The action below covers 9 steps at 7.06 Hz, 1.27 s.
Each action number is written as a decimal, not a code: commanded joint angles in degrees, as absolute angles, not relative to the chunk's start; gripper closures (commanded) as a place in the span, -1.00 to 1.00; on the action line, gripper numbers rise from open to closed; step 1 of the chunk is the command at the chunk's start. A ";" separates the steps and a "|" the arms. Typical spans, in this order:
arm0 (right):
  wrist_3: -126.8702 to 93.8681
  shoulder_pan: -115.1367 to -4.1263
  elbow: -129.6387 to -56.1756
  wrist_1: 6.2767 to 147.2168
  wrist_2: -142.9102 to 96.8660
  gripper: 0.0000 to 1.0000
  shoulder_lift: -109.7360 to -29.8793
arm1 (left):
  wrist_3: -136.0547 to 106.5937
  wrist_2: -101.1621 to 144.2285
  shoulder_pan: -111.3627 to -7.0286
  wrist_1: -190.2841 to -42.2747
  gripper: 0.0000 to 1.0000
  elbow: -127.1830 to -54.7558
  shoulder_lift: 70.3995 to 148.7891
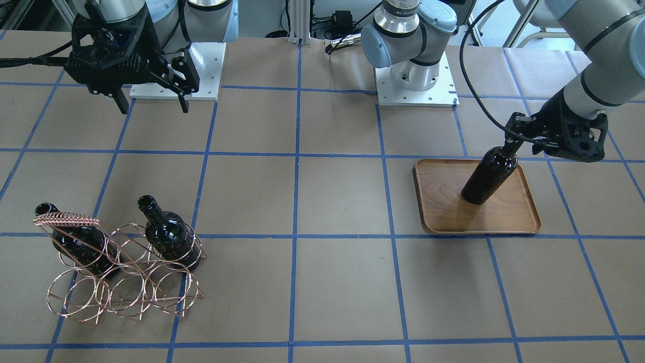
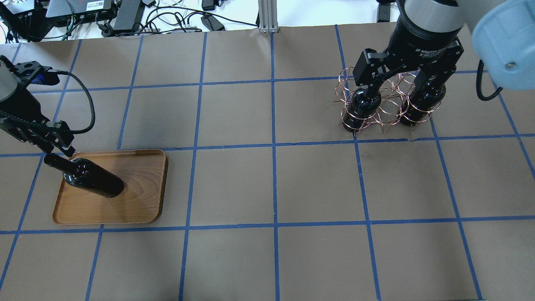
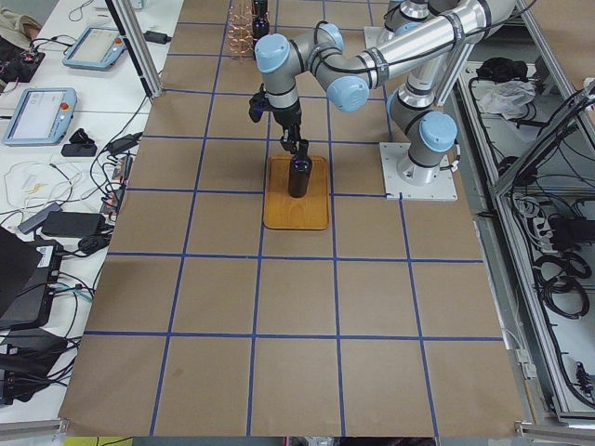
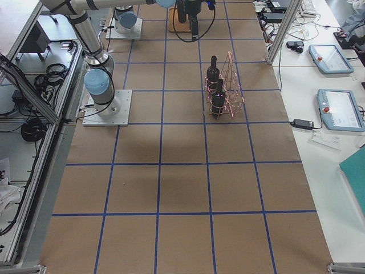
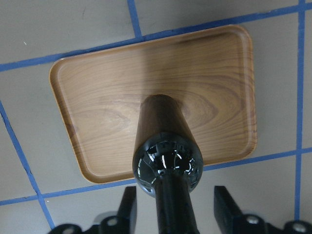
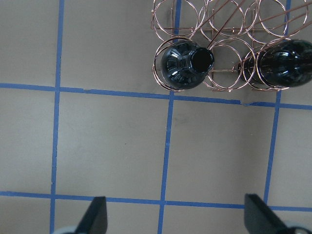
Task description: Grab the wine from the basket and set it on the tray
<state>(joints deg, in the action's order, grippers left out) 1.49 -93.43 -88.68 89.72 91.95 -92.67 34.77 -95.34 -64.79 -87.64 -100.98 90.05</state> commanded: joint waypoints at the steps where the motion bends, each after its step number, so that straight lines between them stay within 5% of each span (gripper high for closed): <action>1: 1.49 -93.43 -88.68 89.74 92.02 -1.00 -92.64 | 33.93 -95.62 -65.12 -88.67 -1.00 -100.37 88.34; 9: -3.69 -93.43 -88.59 89.65 89.73 -1.00 -92.72 | 4.36 -88.25 -85.50 -93.87 -1.00 -91.67 83.93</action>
<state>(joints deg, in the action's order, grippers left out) -2.67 -93.42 -88.63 89.74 89.82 -92.73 9.37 -89.43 -83.39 -93.95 -91.74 83.78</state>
